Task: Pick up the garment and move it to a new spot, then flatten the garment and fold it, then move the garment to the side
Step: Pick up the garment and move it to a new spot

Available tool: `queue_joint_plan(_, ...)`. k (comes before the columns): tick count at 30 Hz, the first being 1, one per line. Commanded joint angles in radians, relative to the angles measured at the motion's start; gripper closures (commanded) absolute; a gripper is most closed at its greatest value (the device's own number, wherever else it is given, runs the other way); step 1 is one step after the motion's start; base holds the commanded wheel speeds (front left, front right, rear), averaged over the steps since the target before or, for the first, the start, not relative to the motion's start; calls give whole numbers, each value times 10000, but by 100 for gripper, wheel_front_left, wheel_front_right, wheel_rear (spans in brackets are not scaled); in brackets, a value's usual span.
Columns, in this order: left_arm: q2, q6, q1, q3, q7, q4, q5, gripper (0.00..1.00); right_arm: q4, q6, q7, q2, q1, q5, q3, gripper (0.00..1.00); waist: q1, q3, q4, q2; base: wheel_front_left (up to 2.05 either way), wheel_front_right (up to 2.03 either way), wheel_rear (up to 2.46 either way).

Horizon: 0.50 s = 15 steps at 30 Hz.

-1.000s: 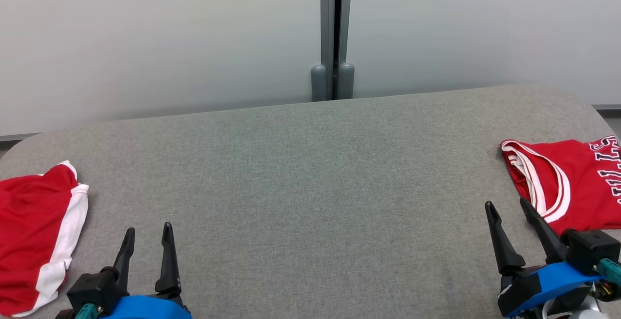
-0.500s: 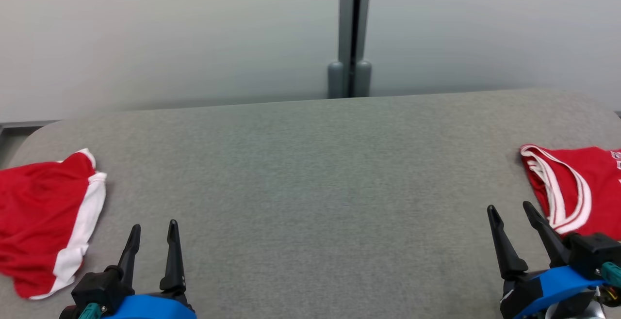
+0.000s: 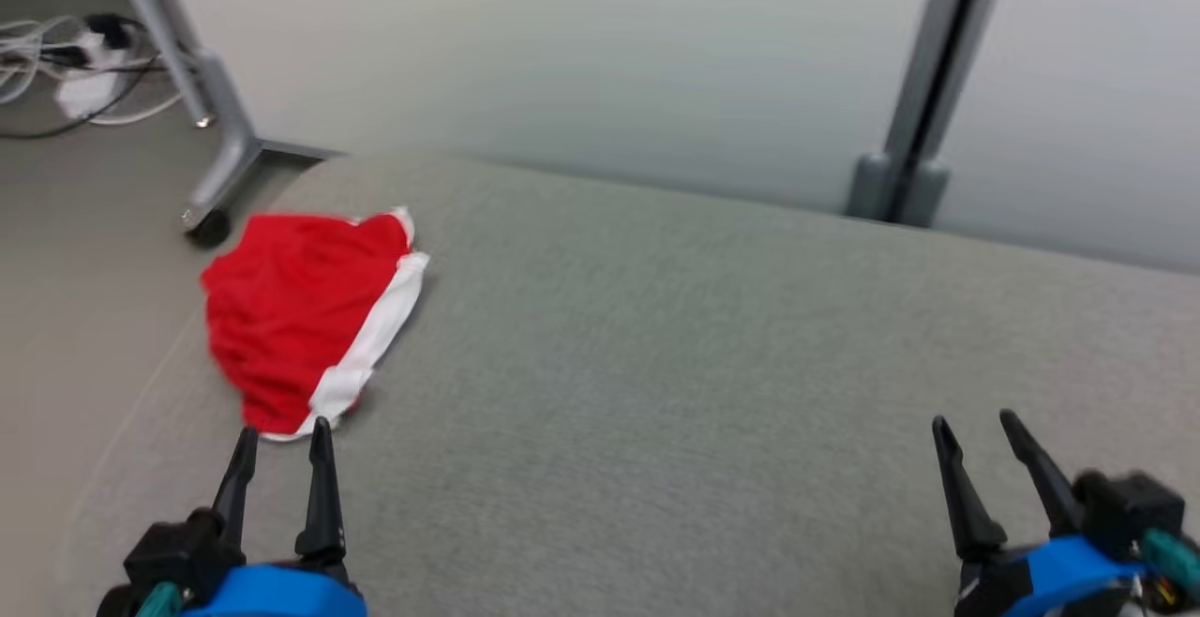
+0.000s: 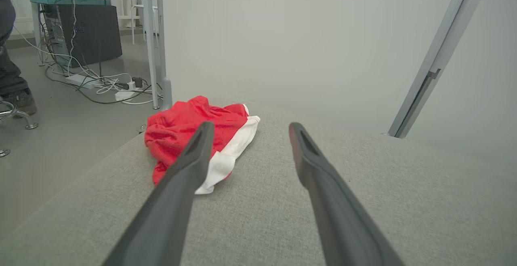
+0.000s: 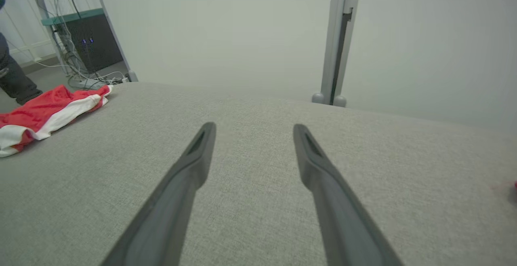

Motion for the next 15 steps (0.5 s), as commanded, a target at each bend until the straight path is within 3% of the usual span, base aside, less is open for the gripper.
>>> queue_joint_plan(1, -10, -16, -18, 71, -42, -31, 88, 0, 37, 1, -42, 42, -81, -5, -1, 0, 0, 343, 467, 0, 0, 0, 0)
queue_joint_plan(8, -24, -82, 164, 344, -41, -18, 115, 0, 311, 1, -163, 68, -294, -22, 200, 0, 0, 346, 1422, 0, 0, 0, 0)
queue_joint_plan(15, -147, -192, 142, 479, -41, 7, 178, 0, 259, 1, -133, 92, -431, 12, 251, 0, 0, 510, 1706, 0, 0, 0, 0)
